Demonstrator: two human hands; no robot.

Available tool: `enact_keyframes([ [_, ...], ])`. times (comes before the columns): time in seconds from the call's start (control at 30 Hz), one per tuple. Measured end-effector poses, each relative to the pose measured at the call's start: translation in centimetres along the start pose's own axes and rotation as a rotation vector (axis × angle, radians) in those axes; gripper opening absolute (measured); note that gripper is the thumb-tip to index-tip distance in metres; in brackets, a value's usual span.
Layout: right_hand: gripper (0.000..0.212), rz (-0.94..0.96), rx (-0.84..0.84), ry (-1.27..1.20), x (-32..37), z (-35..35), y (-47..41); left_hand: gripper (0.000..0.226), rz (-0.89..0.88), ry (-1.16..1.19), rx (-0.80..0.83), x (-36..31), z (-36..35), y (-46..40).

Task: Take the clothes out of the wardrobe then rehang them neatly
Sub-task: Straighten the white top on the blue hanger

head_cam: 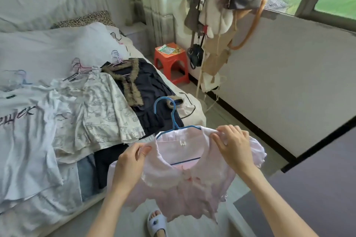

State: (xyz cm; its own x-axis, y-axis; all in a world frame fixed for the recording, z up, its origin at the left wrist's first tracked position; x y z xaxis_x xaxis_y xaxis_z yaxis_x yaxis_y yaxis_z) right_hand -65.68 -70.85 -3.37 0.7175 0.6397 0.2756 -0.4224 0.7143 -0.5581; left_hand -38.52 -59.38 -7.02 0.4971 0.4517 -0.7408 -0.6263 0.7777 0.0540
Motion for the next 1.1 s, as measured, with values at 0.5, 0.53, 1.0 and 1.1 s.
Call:
enact_keyframes([
  [0.5,0.023,0.132,-0.061,-0.108,7.4,-11.6,-26.0,0.036,-0.160,0.003,-0.317,-1.2,12.9,-22.1],
  [0.53,0.024,0.146,-0.053,-0.116,7.8,-12.2,-27.9,0.034,-0.165,-0.010,-0.319,-1.4,13.7,-23.7],
  [1.0,0.028,0.173,0.147,-0.238,5.1,-32.8,-48.6,0.016,-0.013,-0.083,-0.282,1.3,12.2,-48.8],
  [1.1,0.021,0.148,0.291,-0.223,2.4,-40.1,-50.9,0.014,0.053,-0.156,-0.186,3.1,8.6,-55.0],
])
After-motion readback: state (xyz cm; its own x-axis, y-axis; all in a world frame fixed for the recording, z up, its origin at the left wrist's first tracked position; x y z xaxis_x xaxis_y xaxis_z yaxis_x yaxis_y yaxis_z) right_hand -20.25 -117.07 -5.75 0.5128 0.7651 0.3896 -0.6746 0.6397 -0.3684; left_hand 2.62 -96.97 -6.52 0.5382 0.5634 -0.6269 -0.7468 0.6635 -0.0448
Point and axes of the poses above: each hand's wrist, its own y-axis away from the middle knuckle, its own z-axis out of the back of the hand, x = y × z, the point moved 9 cm from there along -y, towards the middle knuckle, and after that the axes turned 14 degrees about z, right-handed, at the moved point
